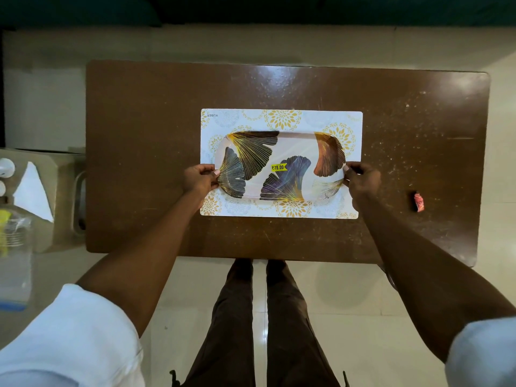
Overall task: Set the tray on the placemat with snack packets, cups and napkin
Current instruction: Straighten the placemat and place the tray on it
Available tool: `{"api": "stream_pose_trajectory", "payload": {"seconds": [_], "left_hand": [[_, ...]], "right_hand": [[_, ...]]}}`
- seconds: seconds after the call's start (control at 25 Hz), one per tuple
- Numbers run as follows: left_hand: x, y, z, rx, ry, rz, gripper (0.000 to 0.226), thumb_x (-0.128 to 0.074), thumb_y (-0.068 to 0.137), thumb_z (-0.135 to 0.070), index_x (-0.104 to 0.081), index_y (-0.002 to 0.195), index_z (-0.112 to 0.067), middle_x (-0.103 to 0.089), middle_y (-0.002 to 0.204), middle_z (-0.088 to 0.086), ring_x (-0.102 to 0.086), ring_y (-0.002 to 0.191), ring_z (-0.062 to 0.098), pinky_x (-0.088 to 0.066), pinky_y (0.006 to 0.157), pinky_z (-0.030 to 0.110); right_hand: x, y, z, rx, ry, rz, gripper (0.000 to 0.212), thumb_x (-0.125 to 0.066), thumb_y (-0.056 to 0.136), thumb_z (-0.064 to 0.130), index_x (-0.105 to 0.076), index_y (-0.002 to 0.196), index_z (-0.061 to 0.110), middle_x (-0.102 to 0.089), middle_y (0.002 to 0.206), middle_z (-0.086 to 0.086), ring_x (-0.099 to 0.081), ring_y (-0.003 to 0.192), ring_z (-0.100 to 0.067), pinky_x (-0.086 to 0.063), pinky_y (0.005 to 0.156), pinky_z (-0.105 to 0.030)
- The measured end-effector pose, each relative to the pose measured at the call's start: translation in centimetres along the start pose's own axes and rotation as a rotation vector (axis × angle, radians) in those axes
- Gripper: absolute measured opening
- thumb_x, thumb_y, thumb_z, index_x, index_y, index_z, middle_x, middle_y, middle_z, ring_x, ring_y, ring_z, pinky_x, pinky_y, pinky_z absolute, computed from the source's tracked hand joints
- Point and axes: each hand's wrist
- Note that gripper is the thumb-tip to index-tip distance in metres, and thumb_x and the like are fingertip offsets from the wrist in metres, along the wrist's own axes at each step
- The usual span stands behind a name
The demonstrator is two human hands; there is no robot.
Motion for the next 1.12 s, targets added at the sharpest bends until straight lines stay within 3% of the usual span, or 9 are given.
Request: {"api": "stream_pose_trajectory", "payload": {"seconds": [0.24,0.56,0.76,1.04,1.12], "left_hand": [[-0.15,0.17,0.02,0.015,-0.003,-0.002,0.038,-0.065,0.096,0.005,-0.060,0.134,0.008,-0.067,0.130,0.029,-0.067,0.106,0.031,-0.058,0.099,0.047],[-0.09,0.32,-0.15,0.007,0.016,-0.002,0.036,-0.066,0.097,0.003,-0.062,0.133,0.006,-0.067,0.130,0.027,-0.069,0.116,0.036,-0.058,0.100,0.047],[-0.23,0.33,-0.09,0.022,0.005,0.002,0.036,-0.065,0.097,0.003,-0.061,0.132,0.006,-0.066,0.131,0.028,-0.067,0.106,0.029,-0.058,0.100,0.048],[-0.31,0.30,-0.29,0.038,0.022,-0.010,0.035,-0.065,0.097,0.003,-0.062,0.132,0.007,-0.067,0.130,0.026,-0.068,0.116,0.037,-0.058,0.096,0.044],[-0.17,0.28,-0.31,0.045,0.023,0.000,0.035,-0.066,0.097,0.001,-0.062,0.131,0.006,-0.068,0.124,0.024,-0.069,0.111,0.036,-0.060,0.093,0.045]], "right_hand": [[0.07,-0.02,0.00,0.011,-0.004,0.007,0.024,-0.069,0.099,0.010,-0.074,0.122,0.003,-0.075,0.120,-0.013,-0.073,0.108,-0.030,-0.063,0.092,-0.041],[0.21,-0.09,0.09,0.011,0.015,0.019,0.024,-0.069,0.099,0.009,-0.074,0.121,0.003,-0.075,0.120,-0.013,-0.073,0.107,-0.029,-0.063,0.092,-0.039],[0.29,-0.27,0.16,0.015,0.015,0.030,0.025,-0.068,0.100,0.008,-0.073,0.123,0.001,-0.075,0.122,-0.015,-0.073,0.109,-0.032,-0.063,0.095,-0.043],[0.26,-0.32,0.31,0.006,0.022,0.032,0.026,-0.068,0.099,0.007,-0.073,0.123,0.000,-0.075,0.121,-0.016,-0.073,0.111,-0.033,-0.062,0.096,-0.046],[0.21,-0.28,0.57,-0.003,0.022,0.035,0.026,-0.069,0.099,0.008,-0.073,0.124,0.000,-0.075,0.121,-0.016,-0.073,0.110,-0.033,-0.062,0.096,-0.046]]}}
Point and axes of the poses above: each hand's wrist, its own y-axis towards the middle knuckle, its own x-axis out of the back of the hand, z = x × y
